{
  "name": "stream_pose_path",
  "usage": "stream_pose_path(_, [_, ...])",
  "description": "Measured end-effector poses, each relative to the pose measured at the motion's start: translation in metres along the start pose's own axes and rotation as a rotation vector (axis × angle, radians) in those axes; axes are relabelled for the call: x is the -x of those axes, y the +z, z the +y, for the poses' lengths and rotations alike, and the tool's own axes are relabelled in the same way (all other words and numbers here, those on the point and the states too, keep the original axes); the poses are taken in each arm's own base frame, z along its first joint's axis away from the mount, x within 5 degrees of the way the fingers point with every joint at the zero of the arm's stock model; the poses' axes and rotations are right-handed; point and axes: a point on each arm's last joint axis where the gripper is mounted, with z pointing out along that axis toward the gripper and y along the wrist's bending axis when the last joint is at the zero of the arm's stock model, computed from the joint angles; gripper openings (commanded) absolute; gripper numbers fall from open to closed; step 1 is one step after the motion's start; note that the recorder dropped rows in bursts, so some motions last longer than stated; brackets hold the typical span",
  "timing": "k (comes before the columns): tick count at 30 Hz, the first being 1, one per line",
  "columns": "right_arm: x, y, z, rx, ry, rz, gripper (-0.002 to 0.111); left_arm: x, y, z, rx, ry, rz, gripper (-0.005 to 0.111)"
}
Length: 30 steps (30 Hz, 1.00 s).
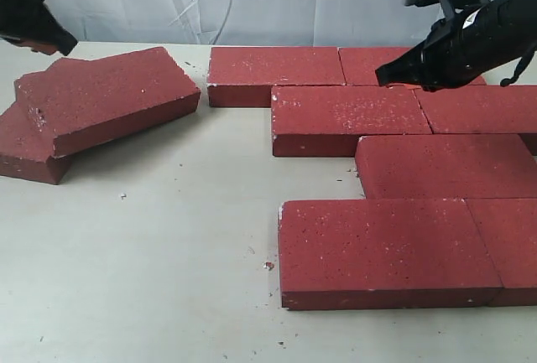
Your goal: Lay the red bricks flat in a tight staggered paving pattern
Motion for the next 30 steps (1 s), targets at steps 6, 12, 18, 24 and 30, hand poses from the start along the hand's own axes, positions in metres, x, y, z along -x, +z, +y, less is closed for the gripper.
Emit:
stream_pose_path(6, [0.000, 0.007, -0.001, -0.002, 0.004, -0.015, 0.000, -0.024, 0.022, 0.046, 0.032, -0.243, 0.056, 0.092])
stream_pose_path(12, [-0.001, 0.012, -0.001, -0.001, 0.006, -0.005, 0.000, -0.056, 0.051, 0.088, -0.164, -0.632, 0.009, 0.090])
stream_pose_path(18, [0.000, 0.012, -0.001, -0.006, 0.006, -0.021, 0.000, -0.075, 0.049, 0.113, -0.316, -0.852, -0.128, 0.090])
stream_pose_path(24, [0.000, 0.012, -0.001, -0.001, 0.018, -0.023, 0.000, -0.092, 0.064, 0.113, -0.304, -0.919, -0.131, 0.090])
stream_pose_path(30, [0.000, 0.012, -0.001, 0.000, 0.022, -0.025, 0.000, -0.100, 0.091, 0.104, -0.434, -0.980, -0.107, 0.090])
